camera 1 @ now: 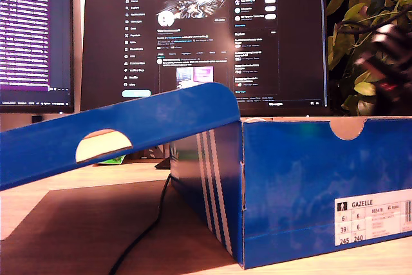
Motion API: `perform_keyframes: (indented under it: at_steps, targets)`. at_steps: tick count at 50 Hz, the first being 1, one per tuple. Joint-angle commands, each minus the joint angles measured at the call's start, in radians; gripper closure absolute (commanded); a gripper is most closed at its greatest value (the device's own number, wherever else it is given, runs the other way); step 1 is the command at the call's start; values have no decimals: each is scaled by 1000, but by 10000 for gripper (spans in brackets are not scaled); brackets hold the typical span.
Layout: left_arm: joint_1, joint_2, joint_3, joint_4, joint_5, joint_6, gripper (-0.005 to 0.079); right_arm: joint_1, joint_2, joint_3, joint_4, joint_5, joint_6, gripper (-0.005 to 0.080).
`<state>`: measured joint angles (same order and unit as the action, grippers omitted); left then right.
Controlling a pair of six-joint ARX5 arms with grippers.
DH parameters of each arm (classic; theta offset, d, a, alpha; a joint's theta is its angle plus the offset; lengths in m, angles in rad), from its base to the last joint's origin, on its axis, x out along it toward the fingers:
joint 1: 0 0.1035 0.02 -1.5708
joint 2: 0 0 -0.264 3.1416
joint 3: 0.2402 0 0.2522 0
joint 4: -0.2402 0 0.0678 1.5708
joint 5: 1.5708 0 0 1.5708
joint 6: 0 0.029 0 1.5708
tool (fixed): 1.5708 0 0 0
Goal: Close the blue shoebox by pushing the lid with your left arm and holding the box in place with your right arm
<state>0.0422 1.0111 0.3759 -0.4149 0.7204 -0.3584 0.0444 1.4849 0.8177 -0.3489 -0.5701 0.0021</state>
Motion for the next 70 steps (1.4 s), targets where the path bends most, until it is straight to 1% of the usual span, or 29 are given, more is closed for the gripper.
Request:
perform_keyframes:
  at_steps: [1, 7, 8, 10, 15, 22, 31, 37, 41, 42, 44, 49, 54, 59, 65, 70]
  targets:
    - [3, 11, 6, 30, 29, -21, 761, 22, 24, -4, 16, -6, -2, 764]
    - [1, 8, 6, 91, 76, -36, 761, 50, 35, -4, 28, -6, -2, 764]
    - [1, 7, 7, 101, 85, -58, 761, 53, 35, -4, 31, -6, -2, 764]
    - [1, 6, 13, 109, 108, -62, 762, 55, 36, -4, 31, -6, -2, 764]
    - [1, -6, 40, 109, 164, -62, 761, 59, 36, -4, 32, -7, -2, 764]
    - [1, -50, 106, 92, 214, -85, 761, 60, 36, -4, 33, -8, -2, 764]
    - [-17, -132, 202, 93, 219, -132, 761, 82, 36, -4, 43, -56, 0, 764]
    - [-50, -149, 246, 100, 187, -141, 761, 111, 36, -4, 49, -60, 0, 764]
    - [-88, -146, 249, 106, 144, -143, 762, 135, 36, -4, 58, -60, 0, 764]
    - [-127, -135, 249, 109, 96, -143, 762, 147, 36, -4, 68, -60, 1, 764]
    - [-154, -129, 249, 118, 63, -143, 762, 152, 36, -4, 74, -60, 1, 764]
    - [-219, -111, 249, 188, 15, -167, 762, 150, 35, -3, 75, -59, 2, 764]
    - [-283, -108, 249, 283, -27, -217, 761, 118, 35, 2, 57, -58, -2, 764]
    - [-345, -108, 249, 361, -75, -258, 761, 60, 34, 18, 13, -57, -33, 764]
    - [-411, -105, 249, 408, -121, -275, 762, -25, 34, 62, -60, -57, -56, 764]
    - [-471, -80, 249, 460, -153, -302, 762, -84, 29, 113, -121, -78, -60, 764]
